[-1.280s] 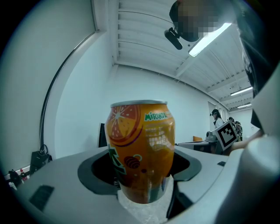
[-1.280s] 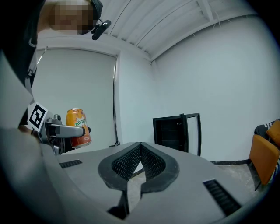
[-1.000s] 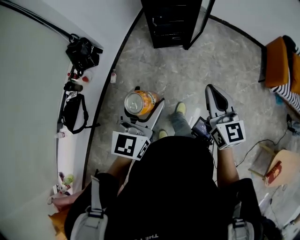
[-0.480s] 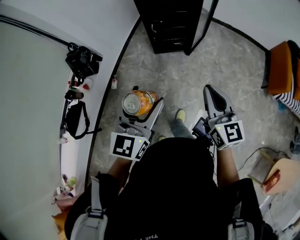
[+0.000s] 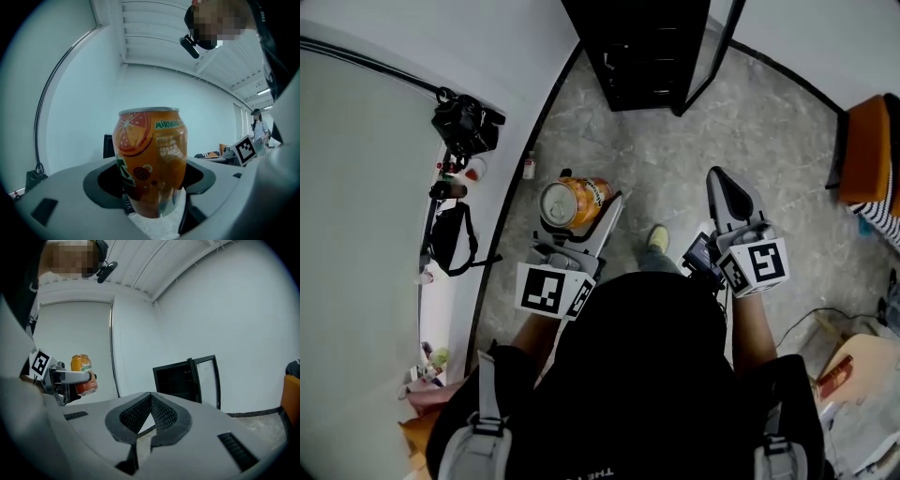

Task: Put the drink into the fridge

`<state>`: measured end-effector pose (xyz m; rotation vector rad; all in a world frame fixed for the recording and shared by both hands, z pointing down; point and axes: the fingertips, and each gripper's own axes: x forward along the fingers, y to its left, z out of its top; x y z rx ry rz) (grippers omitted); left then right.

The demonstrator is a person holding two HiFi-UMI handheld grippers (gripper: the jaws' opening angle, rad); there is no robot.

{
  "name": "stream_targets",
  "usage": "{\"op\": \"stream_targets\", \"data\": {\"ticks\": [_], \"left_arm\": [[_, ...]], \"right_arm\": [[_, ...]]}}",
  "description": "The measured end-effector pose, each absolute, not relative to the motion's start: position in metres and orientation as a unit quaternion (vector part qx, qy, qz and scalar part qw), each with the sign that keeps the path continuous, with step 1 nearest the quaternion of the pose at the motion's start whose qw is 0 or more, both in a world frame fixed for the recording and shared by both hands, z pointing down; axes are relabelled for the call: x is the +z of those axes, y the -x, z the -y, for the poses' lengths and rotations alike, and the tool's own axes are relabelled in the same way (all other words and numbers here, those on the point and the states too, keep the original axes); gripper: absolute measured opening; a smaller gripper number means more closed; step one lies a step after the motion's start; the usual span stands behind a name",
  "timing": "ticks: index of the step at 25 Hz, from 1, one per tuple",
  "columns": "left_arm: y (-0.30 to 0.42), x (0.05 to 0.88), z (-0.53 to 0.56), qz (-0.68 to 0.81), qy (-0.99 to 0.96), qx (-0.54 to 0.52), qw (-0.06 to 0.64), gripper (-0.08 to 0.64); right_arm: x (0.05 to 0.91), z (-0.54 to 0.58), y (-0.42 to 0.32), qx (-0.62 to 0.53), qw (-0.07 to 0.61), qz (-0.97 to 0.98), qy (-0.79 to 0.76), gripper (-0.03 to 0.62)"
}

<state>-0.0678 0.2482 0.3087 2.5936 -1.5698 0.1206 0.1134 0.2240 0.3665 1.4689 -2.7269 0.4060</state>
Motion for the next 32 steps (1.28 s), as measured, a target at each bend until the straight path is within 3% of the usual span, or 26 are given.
{"op": "stream_targets", "data": {"ticks": [32], "left_arm": [[0.047,0.309,-0.216,0.528,-0.846,0.049,0.054,0.344]], "right_arm": [[0.371,-0.188,-0.126,0.142,-0.008,0.881,-0.452,0.014]]}}
